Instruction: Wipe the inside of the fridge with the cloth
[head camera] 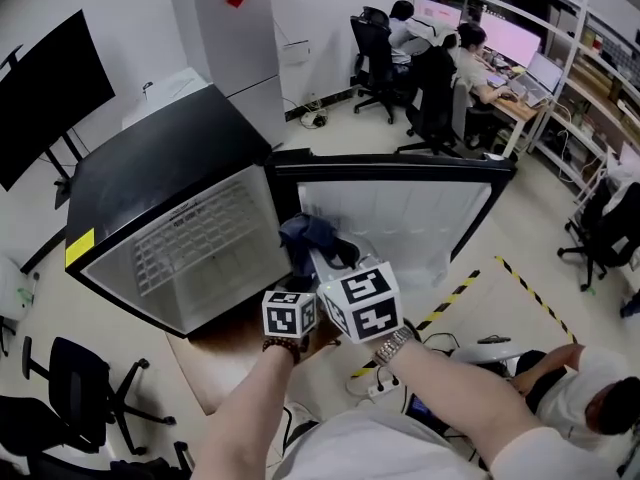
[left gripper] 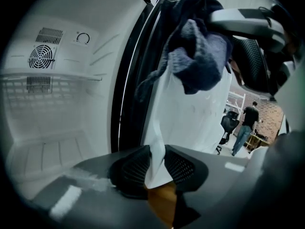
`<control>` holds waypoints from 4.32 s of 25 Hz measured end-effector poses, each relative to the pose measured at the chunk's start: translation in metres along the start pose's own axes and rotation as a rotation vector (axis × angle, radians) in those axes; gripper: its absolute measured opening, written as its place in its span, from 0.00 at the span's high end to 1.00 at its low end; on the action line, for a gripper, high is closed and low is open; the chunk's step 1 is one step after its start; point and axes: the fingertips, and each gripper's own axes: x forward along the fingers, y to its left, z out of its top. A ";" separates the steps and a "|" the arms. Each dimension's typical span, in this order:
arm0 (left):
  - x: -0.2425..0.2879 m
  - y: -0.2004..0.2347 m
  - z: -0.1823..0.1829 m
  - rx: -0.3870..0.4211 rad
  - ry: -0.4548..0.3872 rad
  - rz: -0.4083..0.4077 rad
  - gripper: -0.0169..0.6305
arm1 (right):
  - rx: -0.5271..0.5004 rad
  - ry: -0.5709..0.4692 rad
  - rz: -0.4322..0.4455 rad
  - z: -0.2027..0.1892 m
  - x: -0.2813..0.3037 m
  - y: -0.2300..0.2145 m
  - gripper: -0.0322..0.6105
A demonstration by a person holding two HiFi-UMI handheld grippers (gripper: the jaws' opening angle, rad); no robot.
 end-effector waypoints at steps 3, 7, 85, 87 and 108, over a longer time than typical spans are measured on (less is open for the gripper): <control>0.001 0.001 -0.003 -0.004 0.003 -0.012 0.82 | 0.003 0.027 -0.002 -0.007 0.019 0.007 0.85; 0.001 0.000 -0.005 -0.011 0.000 -0.019 0.82 | -0.004 0.037 -0.022 -0.014 0.033 0.010 0.85; -0.004 0.005 0.000 -0.059 -0.069 0.066 0.83 | 0.196 0.048 -0.562 -0.084 -0.138 -0.239 0.85; -0.003 0.004 0.000 -0.058 -0.068 0.066 0.83 | 0.201 0.042 -0.561 -0.083 -0.140 -0.238 0.85; -0.006 -0.007 -0.024 0.024 0.005 0.019 0.77 | 0.147 0.082 -0.046 -0.084 0.012 -0.021 0.85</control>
